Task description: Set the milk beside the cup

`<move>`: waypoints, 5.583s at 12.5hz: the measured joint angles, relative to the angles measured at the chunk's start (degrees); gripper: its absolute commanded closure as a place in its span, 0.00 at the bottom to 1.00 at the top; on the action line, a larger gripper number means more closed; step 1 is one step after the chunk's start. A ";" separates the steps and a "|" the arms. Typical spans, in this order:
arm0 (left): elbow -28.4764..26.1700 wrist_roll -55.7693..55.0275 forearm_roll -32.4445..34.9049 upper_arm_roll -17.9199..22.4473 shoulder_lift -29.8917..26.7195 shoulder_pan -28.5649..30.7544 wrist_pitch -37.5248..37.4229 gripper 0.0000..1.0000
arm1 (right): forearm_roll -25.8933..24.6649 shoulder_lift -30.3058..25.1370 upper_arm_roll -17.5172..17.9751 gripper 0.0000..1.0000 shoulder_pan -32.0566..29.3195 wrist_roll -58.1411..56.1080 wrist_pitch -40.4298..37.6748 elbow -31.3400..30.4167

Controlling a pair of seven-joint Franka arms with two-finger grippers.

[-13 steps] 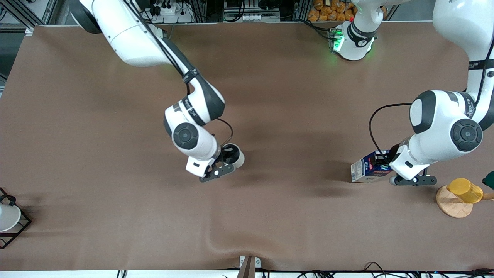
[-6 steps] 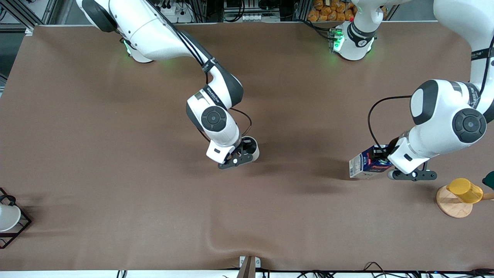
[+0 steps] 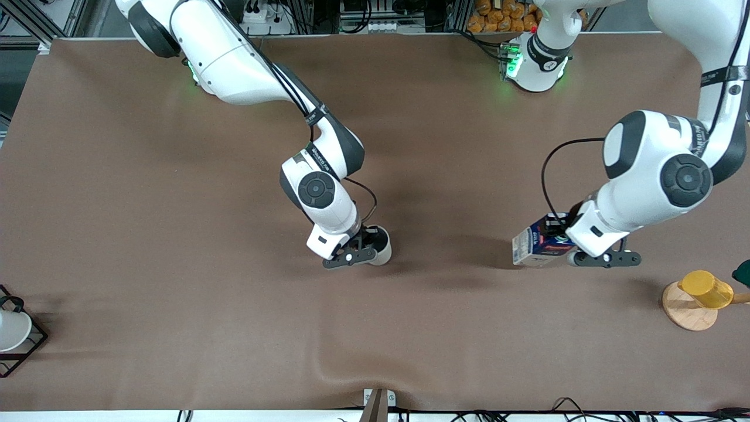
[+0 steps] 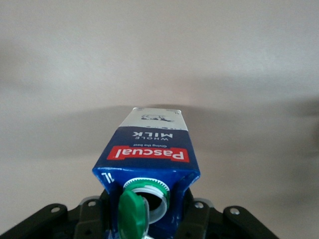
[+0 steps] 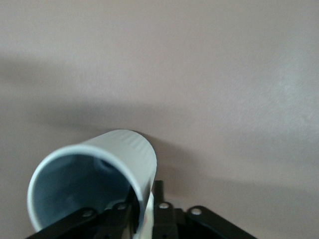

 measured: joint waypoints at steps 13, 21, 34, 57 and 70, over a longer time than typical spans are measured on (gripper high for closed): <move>4.49 -36.61 0.00 -12.52 3.71 -13.56 -1.56 0.49 | 6.33 -15.80 -0.24 0.00 -18.48 -5.36 -28.58 3.46; 14.19 -37.37 11.21 -12.01 15.02 -23.08 -1.35 0.46 | 1.76 -26.34 -0.71 0.00 -39.34 -35.14 -36.42 -5.08; 17.53 -37.37 11.75 -11.44 20.15 -26.06 2.45 0.00 | -3.24 -43.36 -0.26 0.00 -39.69 -34.01 -45.70 -5.48; 18.58 -19.92 3.39 -1.01 -5.11 -4.45 -14.70 0.00 | -3.23 -46.82 -5.48 0.00 -32.78 -28.84 -52.63 -5.62; 7.39 4.74 1.39 7.01 -19.56 -0.34 -18.91 0.00 | -3.23 -46.82 -6.11 0.00 -32.82 -28.84 -51.78 -5.68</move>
